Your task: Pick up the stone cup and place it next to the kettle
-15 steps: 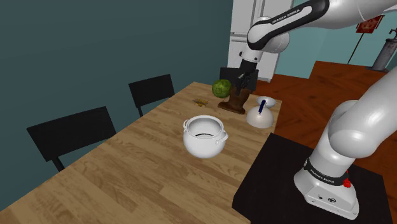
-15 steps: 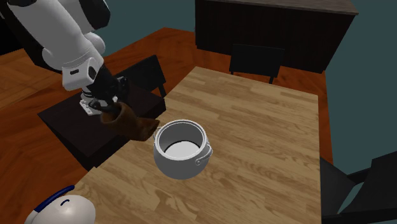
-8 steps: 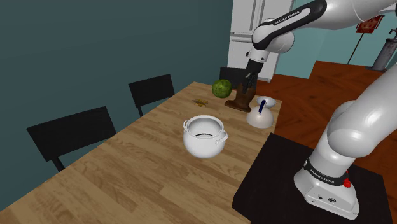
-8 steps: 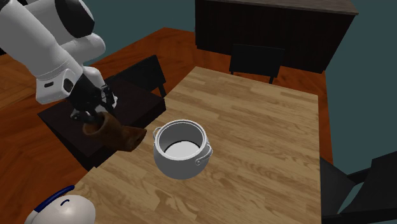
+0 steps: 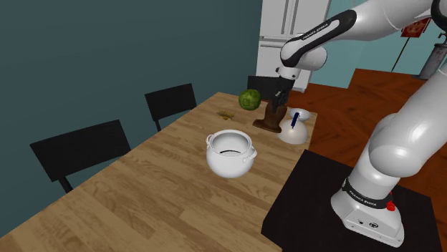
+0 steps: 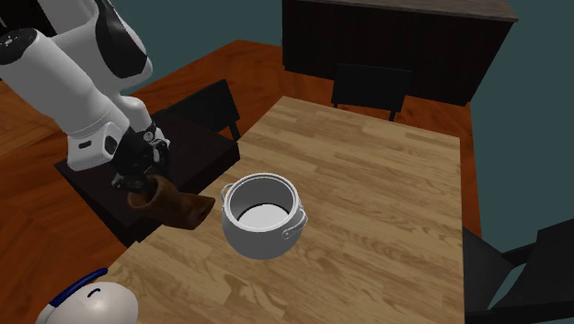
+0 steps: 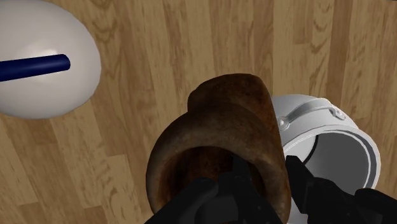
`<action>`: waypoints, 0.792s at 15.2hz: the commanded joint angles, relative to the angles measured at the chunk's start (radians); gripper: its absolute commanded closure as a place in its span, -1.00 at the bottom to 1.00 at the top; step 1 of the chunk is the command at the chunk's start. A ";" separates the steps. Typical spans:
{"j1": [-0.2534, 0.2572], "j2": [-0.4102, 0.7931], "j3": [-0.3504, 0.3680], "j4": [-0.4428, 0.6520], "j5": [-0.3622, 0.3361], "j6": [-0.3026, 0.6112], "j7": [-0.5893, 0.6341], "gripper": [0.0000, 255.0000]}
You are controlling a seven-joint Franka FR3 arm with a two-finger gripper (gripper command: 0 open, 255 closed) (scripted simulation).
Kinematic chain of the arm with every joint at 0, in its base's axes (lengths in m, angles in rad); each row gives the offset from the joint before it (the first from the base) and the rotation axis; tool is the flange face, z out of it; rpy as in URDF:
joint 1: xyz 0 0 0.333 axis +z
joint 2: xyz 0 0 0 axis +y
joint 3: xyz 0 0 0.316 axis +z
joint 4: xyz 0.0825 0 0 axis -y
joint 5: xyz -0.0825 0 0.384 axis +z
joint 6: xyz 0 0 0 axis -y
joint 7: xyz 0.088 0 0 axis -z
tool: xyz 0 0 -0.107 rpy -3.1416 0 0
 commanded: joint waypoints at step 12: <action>0.026 0.127 -0.020 -0.067 0.105 0.172 -0.108 1.00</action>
